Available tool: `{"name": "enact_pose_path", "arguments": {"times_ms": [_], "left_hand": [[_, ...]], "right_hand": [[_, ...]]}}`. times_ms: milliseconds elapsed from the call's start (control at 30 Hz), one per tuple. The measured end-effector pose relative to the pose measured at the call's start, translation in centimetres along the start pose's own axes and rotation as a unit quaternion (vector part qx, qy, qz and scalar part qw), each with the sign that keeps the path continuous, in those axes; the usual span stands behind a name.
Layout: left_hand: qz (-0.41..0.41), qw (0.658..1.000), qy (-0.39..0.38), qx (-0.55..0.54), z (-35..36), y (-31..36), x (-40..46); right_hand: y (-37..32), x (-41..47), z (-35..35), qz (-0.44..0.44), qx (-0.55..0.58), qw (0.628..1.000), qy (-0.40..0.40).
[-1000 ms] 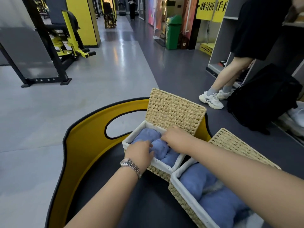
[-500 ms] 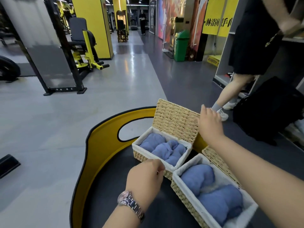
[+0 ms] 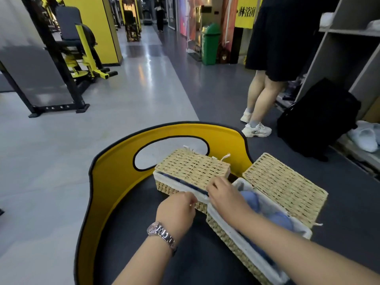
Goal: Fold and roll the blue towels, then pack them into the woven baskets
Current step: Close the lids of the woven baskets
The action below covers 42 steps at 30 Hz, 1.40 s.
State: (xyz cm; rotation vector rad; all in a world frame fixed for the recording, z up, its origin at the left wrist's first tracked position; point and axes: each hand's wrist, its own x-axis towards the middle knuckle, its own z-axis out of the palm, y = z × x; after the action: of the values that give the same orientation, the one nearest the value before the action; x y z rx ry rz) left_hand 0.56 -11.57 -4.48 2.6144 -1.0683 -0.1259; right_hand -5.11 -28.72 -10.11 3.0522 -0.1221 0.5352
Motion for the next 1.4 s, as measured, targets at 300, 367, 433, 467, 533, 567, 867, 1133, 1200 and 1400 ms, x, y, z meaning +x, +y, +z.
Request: {"name": "enact_pose_path", "arguments": {"times_ms": [300,367,433,467,533,567,867,1133,1200,1400], "left_hand": [[0.094,0.987,-0.13,-0.007,2.7,0.8,-0.7],[0.112,0.984,-0.137,-0.012,2.9,1.4,-1.1],[0.132,0.98,-0.149,-0.012,3.3,2.0,-1.5],[0.137,0.979,-0.154,-0.008,3.6,2.3,-1.7],[0.138,0.979,-0.151,0.005,4.1,2.9,-2.0],[0.136,0.98,-0.144,0.012,4.3,3.2,-2.1],[0.11,0.991,-0.061,0.051,5.1,4.7,-1.7],[0.086,0.994,-0.036,0.063,5.5,5.6,-1.8],[0.082,0.994,-0.035,0.067,5.5,5.6,-1.8],[0.09,0.993,-0.035,0.062,5.3,5.6,-1.9]], "right_hand": [[0.9,-0.5,-1.9,-0.039,0.092,0.994,-0.032],[3.5,-1.0,-3.7,0.007,0.065,0.998,0.021],[7.1,-2.1,-5.3,0.089,0.045,0.993,0.056],[8.7,-3.0,-5.9,0.132,0.04,0.989,0.049],[11.4,-5.1,-6.9,0.192,0.025,0.981,0.029],[12.2,-6.3,-7.2,0.212,0.013,0.977,0.02],[16.1,-11.1,-6.5,0.27,-0.044,0.962,-0.013],[20.8,-13.0,-6.8,0.533,0.175,0.826,-0.046],[20.8,-13.2,-7.8,0.519,0.189,0.833,0.037],[17.2,-12.0,-14.0,0.375,0.19,0.887,0.19]]}}
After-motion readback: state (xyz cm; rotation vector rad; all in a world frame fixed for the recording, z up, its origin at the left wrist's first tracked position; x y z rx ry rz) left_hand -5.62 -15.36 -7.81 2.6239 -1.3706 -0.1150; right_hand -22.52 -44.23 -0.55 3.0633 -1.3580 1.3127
